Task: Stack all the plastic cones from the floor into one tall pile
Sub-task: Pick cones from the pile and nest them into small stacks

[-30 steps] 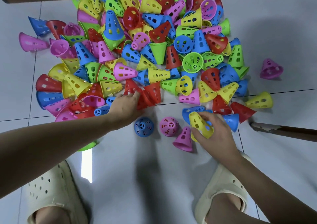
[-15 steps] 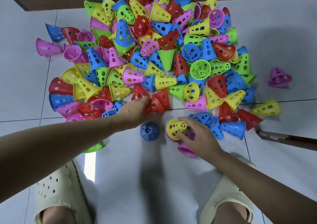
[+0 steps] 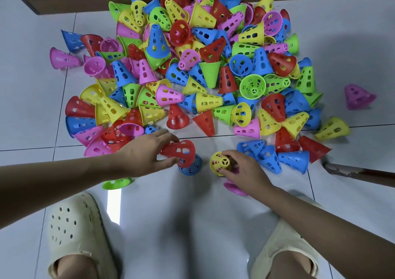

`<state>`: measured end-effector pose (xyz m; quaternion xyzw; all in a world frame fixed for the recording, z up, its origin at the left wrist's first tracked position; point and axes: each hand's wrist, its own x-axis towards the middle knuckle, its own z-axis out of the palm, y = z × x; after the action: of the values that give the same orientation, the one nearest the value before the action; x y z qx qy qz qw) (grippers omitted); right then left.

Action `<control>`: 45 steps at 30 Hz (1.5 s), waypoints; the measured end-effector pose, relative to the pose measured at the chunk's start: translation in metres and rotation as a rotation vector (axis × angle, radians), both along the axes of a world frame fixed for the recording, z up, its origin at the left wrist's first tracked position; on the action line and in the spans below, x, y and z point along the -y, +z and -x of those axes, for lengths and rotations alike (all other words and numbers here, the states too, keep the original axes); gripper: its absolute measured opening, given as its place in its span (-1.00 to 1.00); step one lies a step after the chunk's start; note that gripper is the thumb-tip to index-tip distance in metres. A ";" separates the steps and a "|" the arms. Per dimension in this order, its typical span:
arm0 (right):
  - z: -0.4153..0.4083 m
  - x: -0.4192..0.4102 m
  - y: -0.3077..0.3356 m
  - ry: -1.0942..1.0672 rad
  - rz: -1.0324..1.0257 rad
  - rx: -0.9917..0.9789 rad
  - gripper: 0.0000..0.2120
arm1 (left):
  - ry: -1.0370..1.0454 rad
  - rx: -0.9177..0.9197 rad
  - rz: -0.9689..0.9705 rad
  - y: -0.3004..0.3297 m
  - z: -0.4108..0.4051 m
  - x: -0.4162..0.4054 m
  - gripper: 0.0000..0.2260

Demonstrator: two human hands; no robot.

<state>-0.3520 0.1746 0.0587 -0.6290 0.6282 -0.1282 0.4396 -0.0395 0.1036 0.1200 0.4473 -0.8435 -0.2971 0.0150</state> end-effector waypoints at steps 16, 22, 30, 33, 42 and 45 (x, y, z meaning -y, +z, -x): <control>0.017 -0.034 -0.005 -0.315 -0.017 -0.093 -0.53 | -0.185 0.164 0.046 -0.034 0.032 -0.011 -0.55; 0.018 -0.029 -0.012 -0.268 -0.173 -0.312 -0.33 | -0.178 0.143 0.040 -0.037 0.028 -0.011 -0.61; 0.024 -0.028 -0.011 -0.256 -0.253 -0.321 -0.62 | -0.018 0.222 0.229 -0.021 -0.008 0.013 -0.63; 0.031 -0.026 0.001 -0.388 -0.144 -0.034 -0.57 | 0.138 0.346 0.198 -0.017 -0.020 0.030 -0.60; 0.019 -0.008 0.050 -0.465 0.143 0.413 -0.58 | 0.379 0.413 -0.234 -0.032 -0.029 0.050 -0.60; 0.009 -0.004 0.047 -0.340 0.236 0.342 -0.55 | 0.447 0.425 -0.330 -0.039 -0.023 0.053 -0.55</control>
<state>-0.3610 0.1788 0.1057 -0.5304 0.6223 -0.3770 0.4351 -0.0169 0.0509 0.0813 0.6691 -0.6496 -0.3192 -0.1687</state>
